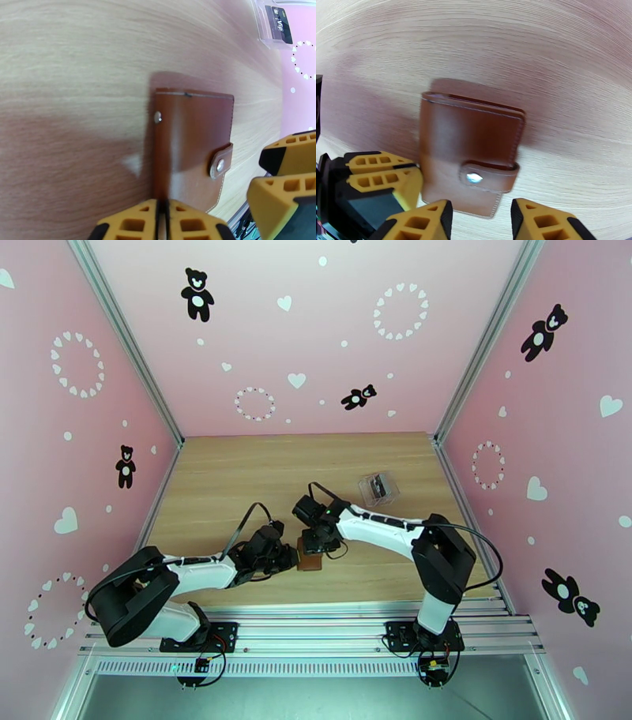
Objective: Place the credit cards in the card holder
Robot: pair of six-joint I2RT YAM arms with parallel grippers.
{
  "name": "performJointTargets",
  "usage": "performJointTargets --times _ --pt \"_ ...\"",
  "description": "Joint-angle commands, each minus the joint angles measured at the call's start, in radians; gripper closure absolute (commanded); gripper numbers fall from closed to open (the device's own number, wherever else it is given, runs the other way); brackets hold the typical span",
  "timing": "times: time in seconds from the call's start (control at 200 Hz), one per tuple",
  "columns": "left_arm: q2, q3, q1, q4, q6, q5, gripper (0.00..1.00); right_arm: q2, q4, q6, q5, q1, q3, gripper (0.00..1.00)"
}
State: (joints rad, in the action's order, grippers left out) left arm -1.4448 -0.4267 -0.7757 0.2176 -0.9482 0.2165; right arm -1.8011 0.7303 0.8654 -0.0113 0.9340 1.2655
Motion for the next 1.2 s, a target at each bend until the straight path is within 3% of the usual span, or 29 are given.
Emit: performJointTargets --times 0.0,0.761,1.191 --pt "-0.027 0.017 -0.008 -0.002 -0.009 -0.009 0.88 -0.038 0.022 0.021 -0.003 0.008 0.030 0.54" --pt "-0.057 0.017 -0.007 0.000 -0.001 -0.017 0.89 -0.247 -0.016 0.004 -0.001 0.008 0.039 0.54" --pt "-0.070 0.017 -0.008 -0.010 0.002 -0.023 0.89 -0.238 -0.161 0.002 -0.058 -0.022 -0.043 0.78"
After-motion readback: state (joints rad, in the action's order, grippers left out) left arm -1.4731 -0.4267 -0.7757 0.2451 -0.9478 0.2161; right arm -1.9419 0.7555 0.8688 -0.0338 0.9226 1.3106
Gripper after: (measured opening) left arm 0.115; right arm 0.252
